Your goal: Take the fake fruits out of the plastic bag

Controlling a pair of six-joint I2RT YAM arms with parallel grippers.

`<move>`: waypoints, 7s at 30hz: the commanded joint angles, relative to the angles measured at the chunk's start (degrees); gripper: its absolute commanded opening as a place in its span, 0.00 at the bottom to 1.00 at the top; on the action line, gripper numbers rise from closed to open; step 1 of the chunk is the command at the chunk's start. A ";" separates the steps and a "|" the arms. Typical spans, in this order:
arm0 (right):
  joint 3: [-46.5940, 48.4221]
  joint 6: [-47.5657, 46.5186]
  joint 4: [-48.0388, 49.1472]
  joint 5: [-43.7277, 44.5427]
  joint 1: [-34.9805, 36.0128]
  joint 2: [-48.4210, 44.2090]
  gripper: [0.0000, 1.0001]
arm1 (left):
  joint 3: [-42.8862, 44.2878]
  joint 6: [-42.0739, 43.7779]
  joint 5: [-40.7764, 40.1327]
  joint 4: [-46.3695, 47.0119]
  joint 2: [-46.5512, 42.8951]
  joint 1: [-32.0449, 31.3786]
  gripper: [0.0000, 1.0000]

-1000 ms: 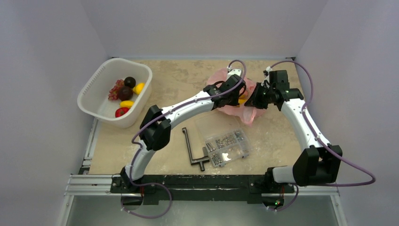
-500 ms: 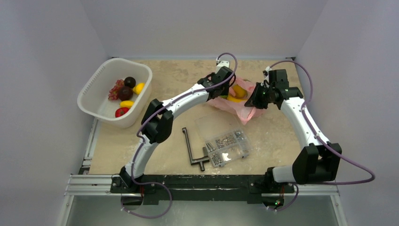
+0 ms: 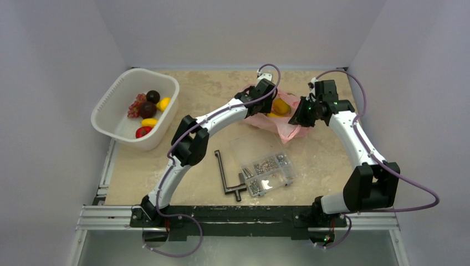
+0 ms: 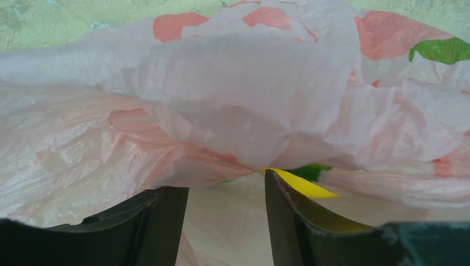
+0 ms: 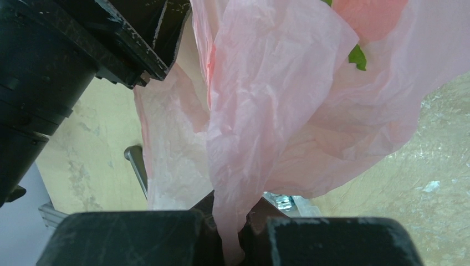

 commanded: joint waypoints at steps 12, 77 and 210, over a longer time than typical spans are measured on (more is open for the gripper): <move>-4.54 -2.17 3.50 1.68 0.18 -2.97 0.00 | -11.99 -25.59 43.63 16.24 -11.30 20.24 0.65; -3.11 -2.23 5.48 5.11 0.19 -1.41 0.00 | -5.22 -79.04 9.30 9.68 3.87 1.37 0.59; 10.26 -4.03 -4.30 6.66 -0.75 9.26 0.00 | -15.77 -14.73 28.70 -13.41 -33.55 57.86 0.28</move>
